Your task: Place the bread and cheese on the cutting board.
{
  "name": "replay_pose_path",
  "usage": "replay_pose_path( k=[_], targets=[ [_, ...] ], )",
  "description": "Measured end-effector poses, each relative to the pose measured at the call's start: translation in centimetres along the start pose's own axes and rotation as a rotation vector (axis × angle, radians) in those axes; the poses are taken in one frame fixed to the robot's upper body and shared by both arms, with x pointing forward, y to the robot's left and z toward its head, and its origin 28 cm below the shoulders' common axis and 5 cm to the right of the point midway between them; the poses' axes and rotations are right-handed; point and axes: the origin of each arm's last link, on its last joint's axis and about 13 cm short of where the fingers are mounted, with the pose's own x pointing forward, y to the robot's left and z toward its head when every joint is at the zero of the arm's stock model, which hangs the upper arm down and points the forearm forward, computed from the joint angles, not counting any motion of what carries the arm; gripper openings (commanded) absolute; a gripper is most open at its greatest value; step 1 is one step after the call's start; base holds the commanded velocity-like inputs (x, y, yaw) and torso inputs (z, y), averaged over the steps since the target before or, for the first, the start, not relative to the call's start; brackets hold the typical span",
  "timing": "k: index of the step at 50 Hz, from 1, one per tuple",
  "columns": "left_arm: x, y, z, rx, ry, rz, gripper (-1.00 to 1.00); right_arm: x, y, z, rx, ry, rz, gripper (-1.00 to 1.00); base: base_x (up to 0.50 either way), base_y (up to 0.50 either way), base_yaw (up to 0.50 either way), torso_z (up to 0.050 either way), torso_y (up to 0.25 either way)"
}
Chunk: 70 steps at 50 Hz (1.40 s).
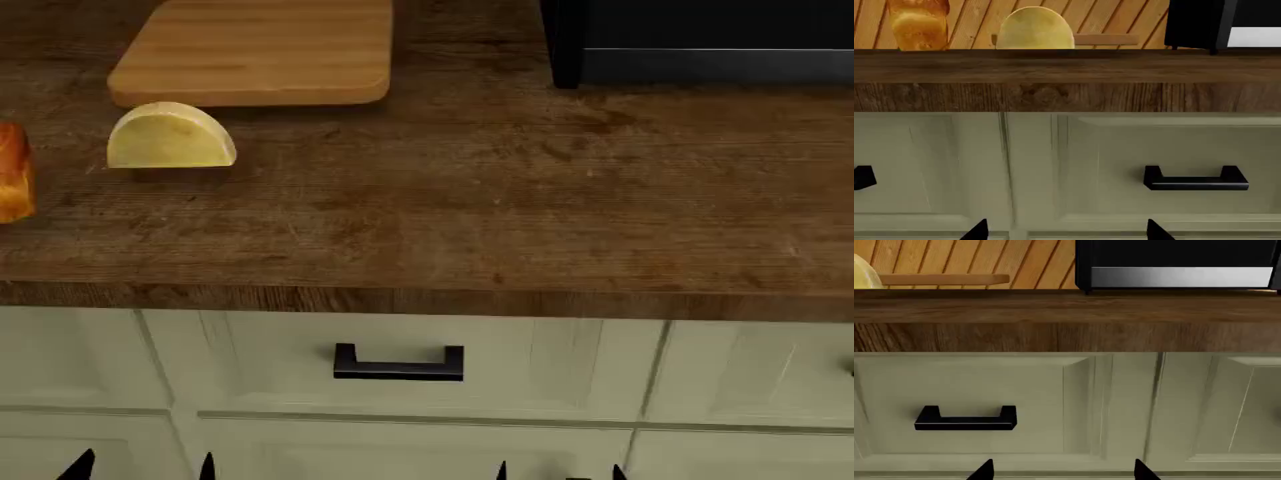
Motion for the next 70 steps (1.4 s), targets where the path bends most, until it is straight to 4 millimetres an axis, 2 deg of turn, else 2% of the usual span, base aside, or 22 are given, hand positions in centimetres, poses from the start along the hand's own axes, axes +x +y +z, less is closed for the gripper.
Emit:
replay_pose_path(
  k=[12,24,35,54,57,61,70],
  targets=[
    [-0.1,0.0,0.2,-0.011,-0.02,-0.011,1.0,-0.1,0.0,0.1,0.004,-0.002,-0.005,1.0,0.0,0.0,0.0,0.015,0.0],
    [0.5,0.5,2.4,-0.071,-0.065,0.002,1.0,-0.1,-0.8,3.4,-0.011,-0.068,-0.006,1.0,0.0,0.0,0.0,0.042,0.0],
    [0.9,0.8,3.1,-0.097,-0.054,0.026,1.0,-0.1,-0.9,4.5,-0.013,-0.09,0.011,1.0,0.0,0.0,0.0,0.0,0.0],
    [1.6,0.9,2.4,-0.064,-0.045,0.02,1.0,-0.3,-1.3,5.4,-0.001,-0.1,0.04,1.0,0.0,0.0,0.0,0.0,0.0],
    [1.6,0.9,3.1,-0.064,-0.059,0.016,1.0,-0.2,-1.3,6.3,-0.011,-0.111,0.051,1.0,0.0,0.0,0.0,0.0,0.0],
    [1.5,0.9,4.7,-0.059,-0.108,0.008,1.0,0.3,-1.3,8.7,-0.028,-0.141,0.064,1.0,0.0,0.0,0.0,0.038,0.0],
    [1.0,0.8,10.1,-0.01,-0.286,0.009,1.0,1.1,-1.3,14.4,-0.069,-0.232,0.092,1.0,0.0,0.0,0.0,0.05,0.0]
  ],
)
